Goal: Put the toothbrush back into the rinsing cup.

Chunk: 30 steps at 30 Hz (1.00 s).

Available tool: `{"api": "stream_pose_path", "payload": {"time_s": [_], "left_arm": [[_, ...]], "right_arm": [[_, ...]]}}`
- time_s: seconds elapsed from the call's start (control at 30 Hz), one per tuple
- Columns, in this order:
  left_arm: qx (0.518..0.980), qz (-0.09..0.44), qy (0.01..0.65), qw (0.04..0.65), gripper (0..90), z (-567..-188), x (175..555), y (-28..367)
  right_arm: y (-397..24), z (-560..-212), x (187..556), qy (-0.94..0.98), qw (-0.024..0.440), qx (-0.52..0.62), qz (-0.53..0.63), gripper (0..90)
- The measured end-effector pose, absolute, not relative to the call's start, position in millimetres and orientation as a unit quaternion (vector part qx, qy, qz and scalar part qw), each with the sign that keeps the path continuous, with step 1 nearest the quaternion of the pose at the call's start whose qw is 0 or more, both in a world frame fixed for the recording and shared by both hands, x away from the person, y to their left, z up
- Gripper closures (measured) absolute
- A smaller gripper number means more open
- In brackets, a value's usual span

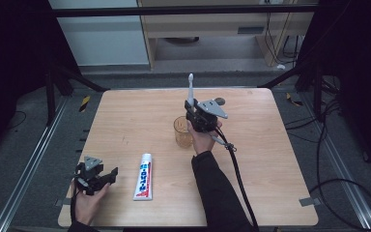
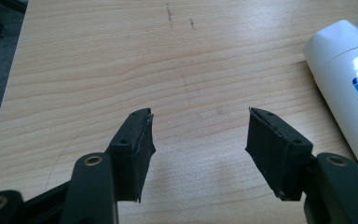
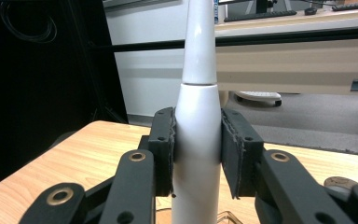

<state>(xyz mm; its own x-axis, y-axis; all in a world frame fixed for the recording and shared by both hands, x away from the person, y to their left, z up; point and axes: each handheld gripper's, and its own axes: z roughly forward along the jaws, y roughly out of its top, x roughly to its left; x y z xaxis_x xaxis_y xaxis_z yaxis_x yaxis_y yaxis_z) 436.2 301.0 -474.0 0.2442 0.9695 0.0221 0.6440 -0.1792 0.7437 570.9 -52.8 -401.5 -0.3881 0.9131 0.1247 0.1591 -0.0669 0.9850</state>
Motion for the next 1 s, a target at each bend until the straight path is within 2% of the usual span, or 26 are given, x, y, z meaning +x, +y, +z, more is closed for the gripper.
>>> {"api": "stream_pose_path", "payload": {"time_s": [1.0], "left_arm": [[0.724,0.260,0.557,0.312,40.0,-474.0,436.0,300.2]], "right_arm": [[-57.4,-438.1,570.8,0.653,0.296,0.460,0.524,67.1]]}}
